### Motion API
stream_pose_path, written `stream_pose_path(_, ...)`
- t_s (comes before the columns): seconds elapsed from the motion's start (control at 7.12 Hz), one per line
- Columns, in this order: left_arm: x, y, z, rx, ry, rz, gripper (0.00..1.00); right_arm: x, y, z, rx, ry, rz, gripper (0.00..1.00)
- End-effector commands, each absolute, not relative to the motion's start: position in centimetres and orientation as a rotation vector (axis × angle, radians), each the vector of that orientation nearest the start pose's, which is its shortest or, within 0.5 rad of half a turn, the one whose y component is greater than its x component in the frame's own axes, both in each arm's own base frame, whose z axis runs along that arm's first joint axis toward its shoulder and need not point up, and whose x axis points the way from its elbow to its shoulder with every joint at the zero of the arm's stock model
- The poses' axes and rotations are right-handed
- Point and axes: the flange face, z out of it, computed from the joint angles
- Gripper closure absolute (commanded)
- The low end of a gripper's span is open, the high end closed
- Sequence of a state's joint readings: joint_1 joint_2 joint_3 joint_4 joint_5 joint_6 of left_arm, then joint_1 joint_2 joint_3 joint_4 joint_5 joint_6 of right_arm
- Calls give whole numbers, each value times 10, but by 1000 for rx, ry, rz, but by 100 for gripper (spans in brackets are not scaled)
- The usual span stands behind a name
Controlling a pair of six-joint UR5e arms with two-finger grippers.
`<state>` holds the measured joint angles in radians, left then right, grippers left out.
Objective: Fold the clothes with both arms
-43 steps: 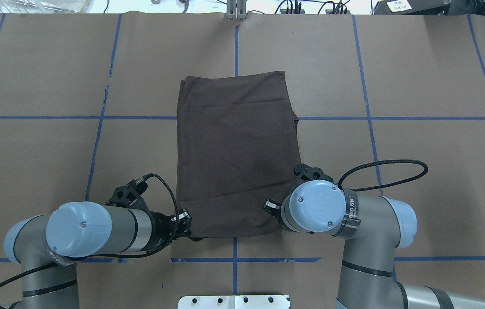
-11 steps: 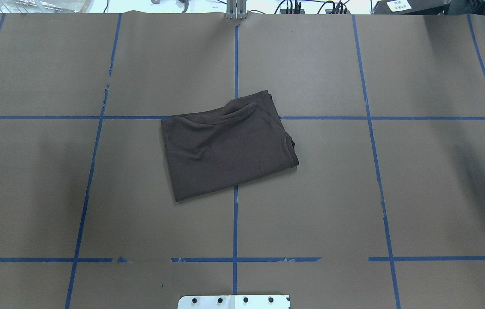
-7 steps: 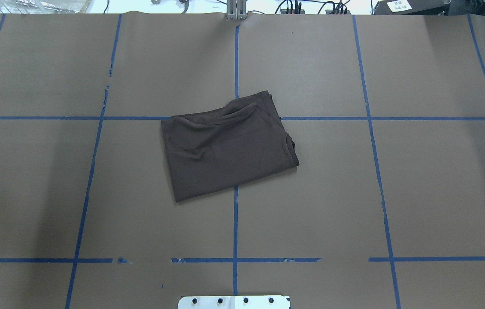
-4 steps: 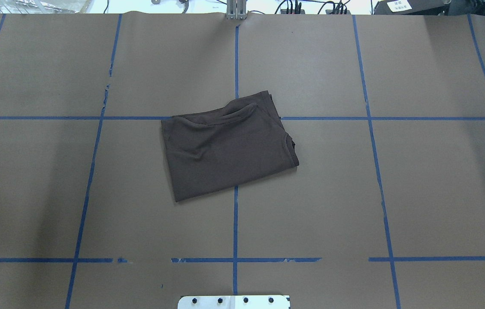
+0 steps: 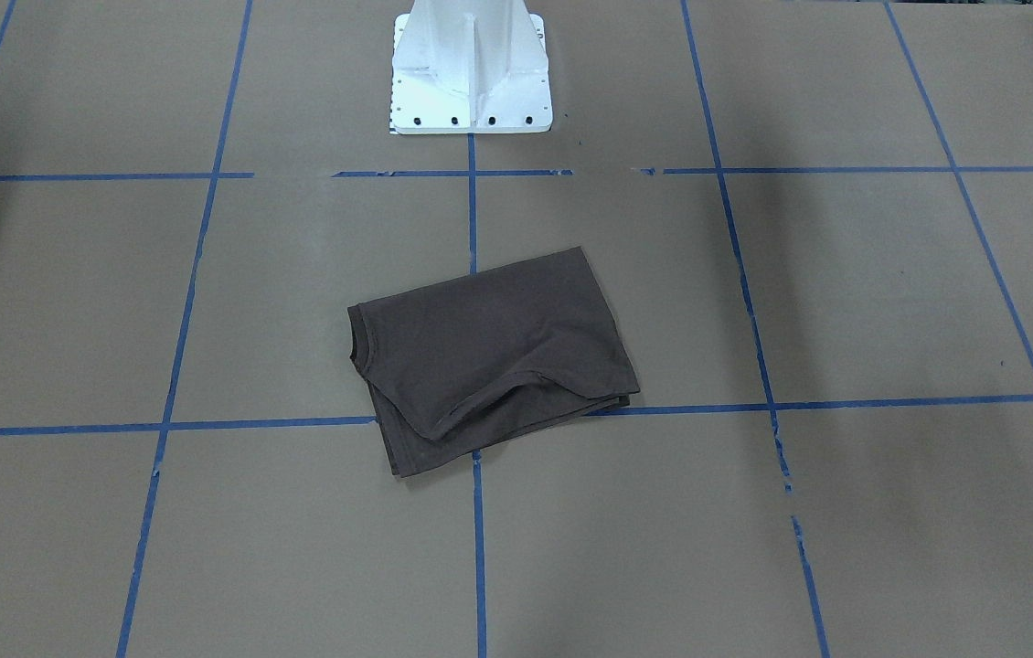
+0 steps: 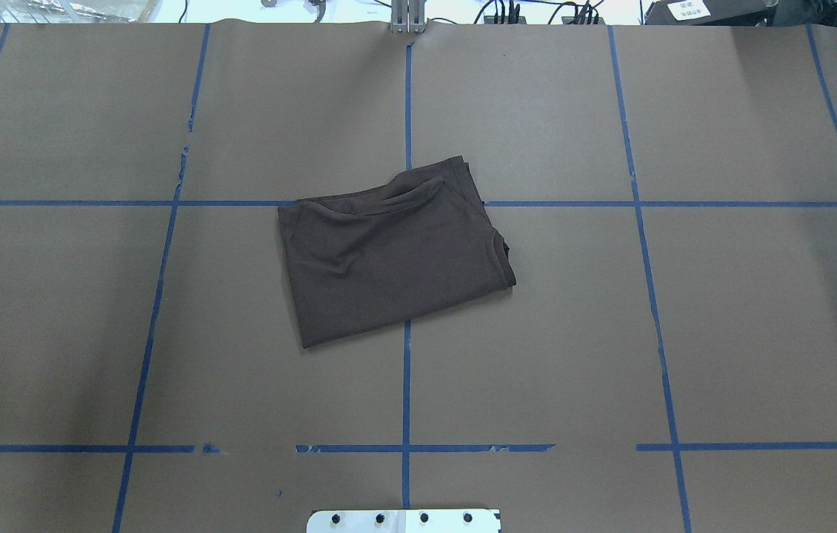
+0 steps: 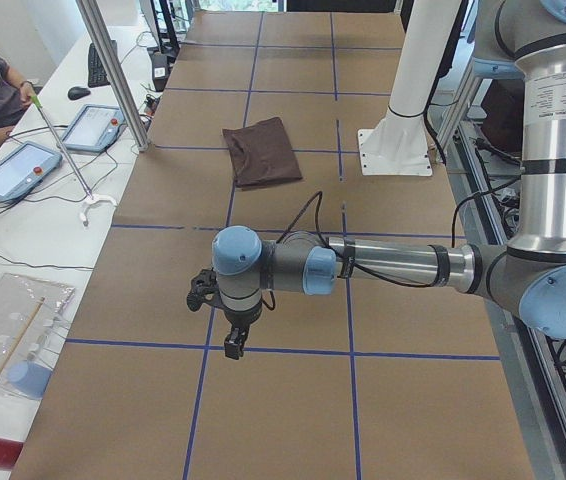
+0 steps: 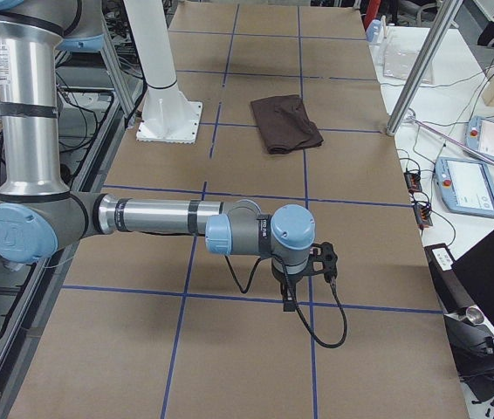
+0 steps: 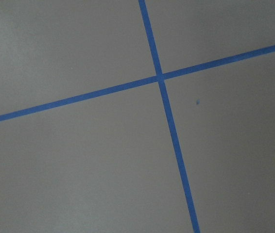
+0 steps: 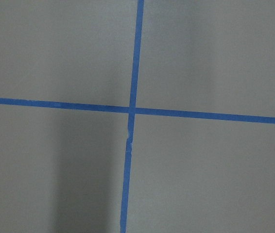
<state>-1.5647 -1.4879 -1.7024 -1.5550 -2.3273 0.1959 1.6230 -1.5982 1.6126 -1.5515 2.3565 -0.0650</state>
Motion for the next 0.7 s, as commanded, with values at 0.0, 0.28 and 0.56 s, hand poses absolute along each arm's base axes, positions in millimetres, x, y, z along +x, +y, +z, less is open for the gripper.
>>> stream_pose_path(0.0,-61,-458,632,105,763,203,0,87,-464,665,46,-779,-4,0)
stream_pose_path(0.28,-61,-458,632,105,760,203,0,66,-473,652,46,-782,67,0)
stream_pose_path(0.56,-62,-458,631,108,755,204,0,36,-482,641,76,-788,134,0)
